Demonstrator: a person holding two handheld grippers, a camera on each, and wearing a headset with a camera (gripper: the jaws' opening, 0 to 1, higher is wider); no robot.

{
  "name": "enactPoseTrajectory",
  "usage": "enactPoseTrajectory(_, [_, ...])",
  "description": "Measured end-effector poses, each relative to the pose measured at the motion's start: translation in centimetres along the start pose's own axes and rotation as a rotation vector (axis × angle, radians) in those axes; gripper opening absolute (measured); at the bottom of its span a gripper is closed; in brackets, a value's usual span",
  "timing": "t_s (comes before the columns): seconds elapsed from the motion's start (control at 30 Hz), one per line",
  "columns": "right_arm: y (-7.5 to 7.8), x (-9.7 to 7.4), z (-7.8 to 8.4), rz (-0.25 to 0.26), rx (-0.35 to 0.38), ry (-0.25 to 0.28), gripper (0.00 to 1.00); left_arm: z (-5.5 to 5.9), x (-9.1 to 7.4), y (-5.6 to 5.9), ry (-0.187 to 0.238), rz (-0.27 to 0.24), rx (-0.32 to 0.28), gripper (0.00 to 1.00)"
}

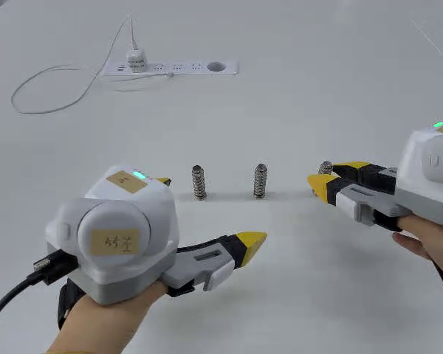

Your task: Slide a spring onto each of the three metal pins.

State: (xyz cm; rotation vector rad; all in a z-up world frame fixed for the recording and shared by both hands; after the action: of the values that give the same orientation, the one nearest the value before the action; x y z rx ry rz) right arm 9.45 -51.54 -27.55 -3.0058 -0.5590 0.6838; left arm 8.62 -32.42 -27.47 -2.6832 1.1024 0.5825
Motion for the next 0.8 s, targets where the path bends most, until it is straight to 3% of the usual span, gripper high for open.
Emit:
enactPoseTrajectory(0.23, [-0.3,-1.4,-0.5,-0.020,-0.008,-0.022,0.36,-0.6,-0.5,0.0,0.014,0.007,-0.006,0.87])
enactPoseTrajectory(0.37, [-0.5,-2.4,-0.9,-0.028,-0.019,-0.021,0.41,-0.9,-0.5,-0.1,0.000,0.020,-0.025,0.87])
enactPoseTrajectory(0.5, [-0.8,-3.2,-1.1,-0.042,-0.021,-0.030,0.46,-1.3,-0.7,0.0,-0.015,0.027,0.005,0.87])
enactPoseTrajectory(0.8, [-1.8,-4.9,-1.6,-0.088,0.000,-0.055,0.61,-2.5,-2.2,-0.3,-0.008,0.050,-0.022,0.87])
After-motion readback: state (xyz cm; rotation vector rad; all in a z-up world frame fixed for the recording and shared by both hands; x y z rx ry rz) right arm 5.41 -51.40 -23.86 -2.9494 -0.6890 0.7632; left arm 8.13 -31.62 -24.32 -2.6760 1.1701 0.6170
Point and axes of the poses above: the centre of the closed fingertips' face, and the gripper's own axes: x roughly forward along the fingers, y roughly to its right, z roughly out of its underside, the point moved 5 cm from there along -x, roughly backward along the fingers, and after that the axes turned 1 degree about -z, right-handed, at the moved point
